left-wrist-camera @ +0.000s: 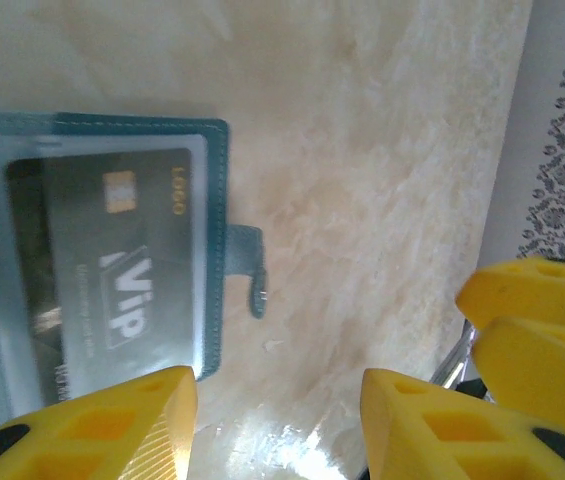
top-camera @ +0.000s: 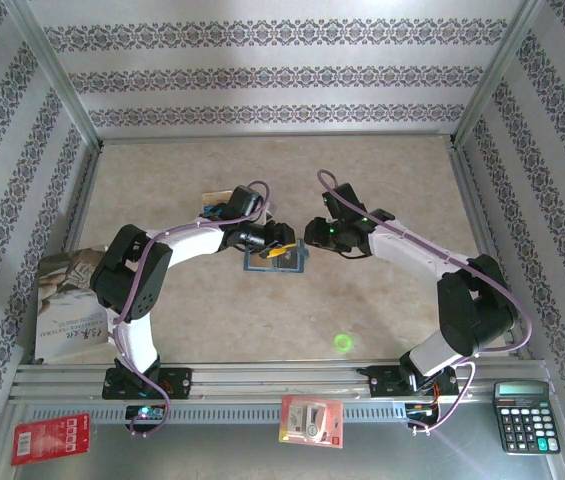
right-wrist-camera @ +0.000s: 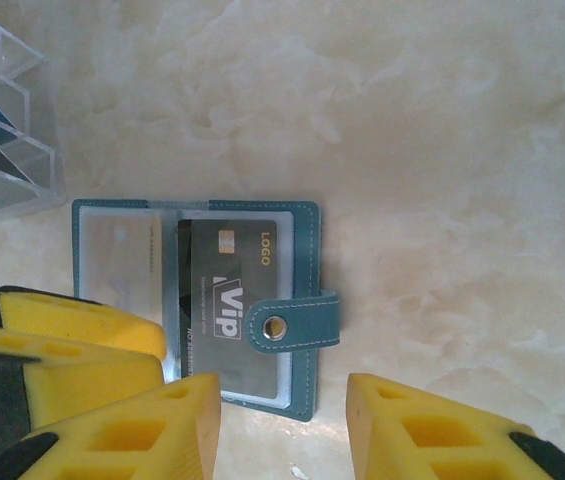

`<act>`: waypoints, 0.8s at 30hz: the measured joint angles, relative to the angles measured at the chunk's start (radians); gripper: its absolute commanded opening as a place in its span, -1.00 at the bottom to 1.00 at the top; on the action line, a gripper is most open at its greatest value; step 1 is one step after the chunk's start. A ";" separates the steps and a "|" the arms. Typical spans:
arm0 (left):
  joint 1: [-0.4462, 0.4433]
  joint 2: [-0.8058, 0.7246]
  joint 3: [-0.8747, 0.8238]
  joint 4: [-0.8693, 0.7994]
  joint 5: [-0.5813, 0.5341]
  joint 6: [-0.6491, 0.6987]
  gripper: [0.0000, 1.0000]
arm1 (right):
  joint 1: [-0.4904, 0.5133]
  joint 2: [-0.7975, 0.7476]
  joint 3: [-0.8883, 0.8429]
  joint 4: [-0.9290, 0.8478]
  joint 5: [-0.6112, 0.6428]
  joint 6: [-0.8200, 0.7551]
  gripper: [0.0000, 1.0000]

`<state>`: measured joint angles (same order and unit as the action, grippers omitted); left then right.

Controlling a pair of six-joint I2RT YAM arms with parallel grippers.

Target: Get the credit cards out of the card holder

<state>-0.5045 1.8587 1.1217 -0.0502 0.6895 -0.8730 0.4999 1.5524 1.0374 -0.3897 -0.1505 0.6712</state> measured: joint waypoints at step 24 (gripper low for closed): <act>0.048 0.014 -0.012 -0.081 -0.114 0.057 -0.41 | 0.172 0.212 0.044 0.021 0.047 0.048 -0.50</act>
<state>-0.4561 1.8725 1.1099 -0.1310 0.5751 -0.8158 0.6724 1.7645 1.0813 -0.3691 -0.1040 0.7193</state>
